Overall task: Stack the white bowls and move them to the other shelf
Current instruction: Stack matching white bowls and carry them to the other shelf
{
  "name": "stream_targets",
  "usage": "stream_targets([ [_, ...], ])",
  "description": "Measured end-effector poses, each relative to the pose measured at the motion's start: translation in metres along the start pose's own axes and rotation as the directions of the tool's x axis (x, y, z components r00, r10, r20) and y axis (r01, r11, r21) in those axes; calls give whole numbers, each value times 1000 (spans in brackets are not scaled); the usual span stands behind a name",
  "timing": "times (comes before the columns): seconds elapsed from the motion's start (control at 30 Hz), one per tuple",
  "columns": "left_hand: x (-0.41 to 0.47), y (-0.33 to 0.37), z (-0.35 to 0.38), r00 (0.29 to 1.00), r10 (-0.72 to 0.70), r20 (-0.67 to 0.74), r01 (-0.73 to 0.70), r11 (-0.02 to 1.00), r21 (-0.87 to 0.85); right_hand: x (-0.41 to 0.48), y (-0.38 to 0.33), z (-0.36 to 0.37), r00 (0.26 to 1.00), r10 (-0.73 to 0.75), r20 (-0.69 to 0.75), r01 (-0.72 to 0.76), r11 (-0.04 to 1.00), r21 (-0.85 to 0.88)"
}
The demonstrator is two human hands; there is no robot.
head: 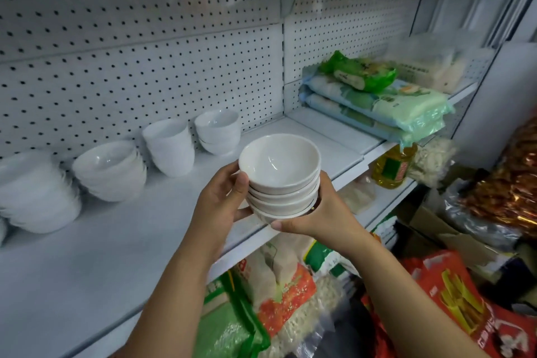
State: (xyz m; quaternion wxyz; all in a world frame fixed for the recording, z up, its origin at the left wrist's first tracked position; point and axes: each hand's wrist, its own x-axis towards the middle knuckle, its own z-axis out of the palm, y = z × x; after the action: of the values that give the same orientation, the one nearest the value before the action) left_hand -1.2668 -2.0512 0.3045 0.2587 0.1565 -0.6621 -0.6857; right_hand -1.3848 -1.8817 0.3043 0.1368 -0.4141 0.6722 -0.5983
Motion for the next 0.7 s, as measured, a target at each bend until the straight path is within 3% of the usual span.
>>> stream_targets([
  [0.17,68,-21,-15,997,-23,68,20,999,38,50,39,0,1000,21,-4,-21,999,-27],
  [0.37,108,-44,-20,998,-43,43,42,999,23,90,83,2,998,-19,-63,15,998,-63],
  [0.7,147,-65,-5,995,-97,20,99,992,-78,137,112,-23,1000,12,20,-9,989,-145],
])
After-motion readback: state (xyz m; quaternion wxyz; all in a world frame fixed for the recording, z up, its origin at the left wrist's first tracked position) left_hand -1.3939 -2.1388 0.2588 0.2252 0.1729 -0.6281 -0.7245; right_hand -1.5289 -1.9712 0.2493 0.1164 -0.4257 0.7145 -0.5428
